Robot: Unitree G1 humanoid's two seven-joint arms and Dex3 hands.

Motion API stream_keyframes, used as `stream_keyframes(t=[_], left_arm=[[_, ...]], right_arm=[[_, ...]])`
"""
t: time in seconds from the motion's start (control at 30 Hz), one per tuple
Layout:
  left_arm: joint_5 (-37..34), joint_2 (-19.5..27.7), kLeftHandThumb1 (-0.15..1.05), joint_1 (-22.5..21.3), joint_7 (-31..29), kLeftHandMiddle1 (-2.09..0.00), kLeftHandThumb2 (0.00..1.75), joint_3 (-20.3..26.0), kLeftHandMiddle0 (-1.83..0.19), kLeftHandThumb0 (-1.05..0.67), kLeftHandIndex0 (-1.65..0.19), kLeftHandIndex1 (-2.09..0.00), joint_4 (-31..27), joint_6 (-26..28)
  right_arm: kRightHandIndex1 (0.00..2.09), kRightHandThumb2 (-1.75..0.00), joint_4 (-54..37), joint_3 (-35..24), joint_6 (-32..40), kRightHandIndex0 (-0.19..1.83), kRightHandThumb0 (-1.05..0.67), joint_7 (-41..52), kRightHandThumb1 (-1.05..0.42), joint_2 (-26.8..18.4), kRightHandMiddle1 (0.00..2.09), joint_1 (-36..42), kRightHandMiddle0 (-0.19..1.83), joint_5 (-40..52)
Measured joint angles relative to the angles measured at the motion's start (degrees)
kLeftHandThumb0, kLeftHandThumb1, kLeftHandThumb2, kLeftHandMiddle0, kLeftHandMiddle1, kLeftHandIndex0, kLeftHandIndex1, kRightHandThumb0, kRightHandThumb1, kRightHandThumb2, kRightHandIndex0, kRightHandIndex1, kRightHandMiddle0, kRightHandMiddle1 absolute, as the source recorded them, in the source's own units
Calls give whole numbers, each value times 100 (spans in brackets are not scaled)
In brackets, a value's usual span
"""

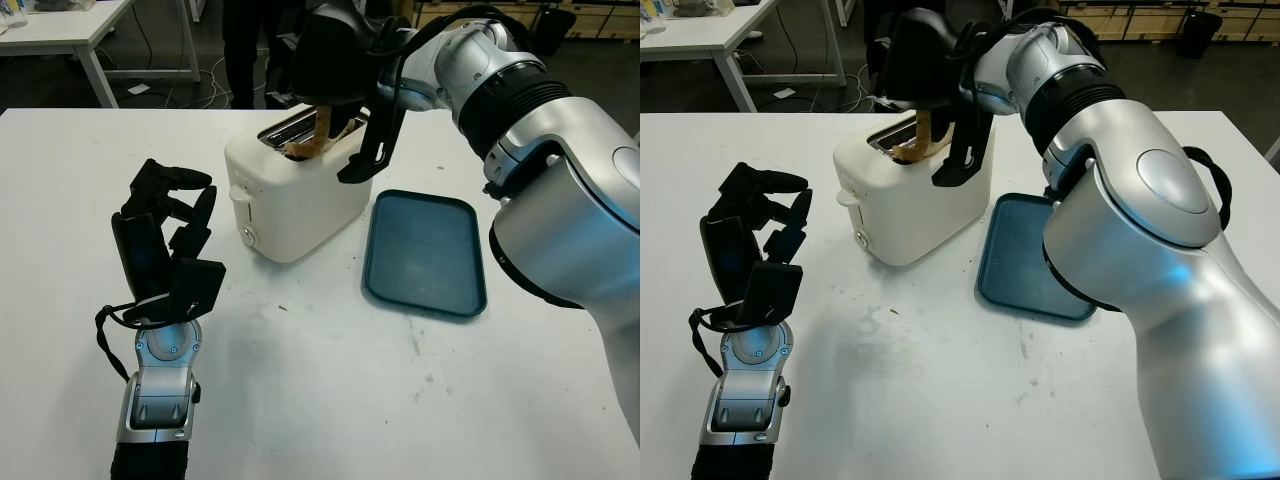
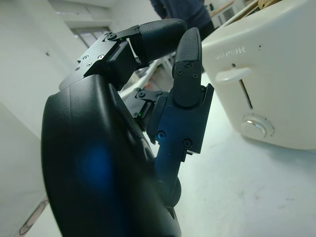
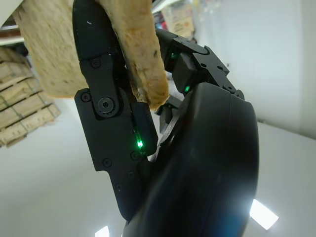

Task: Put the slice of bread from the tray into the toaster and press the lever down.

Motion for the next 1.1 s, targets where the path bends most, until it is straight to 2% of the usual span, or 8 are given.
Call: stream_keyframes(t=[0.07,0.2,0.37,0.57,0.83,0.93,1.07,1.1], left_arm=[[0,0,92,0,0,-166,16,0,-74,-43,-62,-133,0,0],[2,0,92,0,1,-167,17,-2,-74,-42,-62,-133,1,-4],[-6,0,92,0,0,-168,17,-2,-74,-41,-61,-134,1,-6],[2,0,92,0,1,-167,16,-2,-74,-43,-61,-135,1,-6],[1,-15,92,0,14,-167,16,-6,-74,-43,-61,-133,1,-6],[3,-18,92,2,17,-168,17,-10,-74,-42,-61,-133,1,-6],[5,-18,92,20,23,-168,17,-12,-74,-42,-61,-134,3,-11],[5,-18,92,28,29,-169,17,-13,-74,-42,-61,-134,3,-16]], right_arm=[[91,0,0,1,34,10,-85,35,-87,-32,39,-23,50,0],[73,0,1,19,119,1,-87,183,-79,-74,17,-109,41,-4],[28,0,0,58,202,0,-91,272,-71,-96,5,-156,28,-32],[2,0,0,123,345,0,-95,514,-69,-108,1,-251,19,-153],[0,-1,-37,1,397,0,-94,847,-69,-234,0,-530,12,-113],[1,0,-86,-278,389,2,-92,1019,-67,-353,1,-585,10,131],[18,-1,-242,-1123,30,14,-82,1372,-67,-699,6,-611,21,958],[37,0,-301,-1337,-81,8,-78,1485,-68,-802,6,-611,25,1191]])
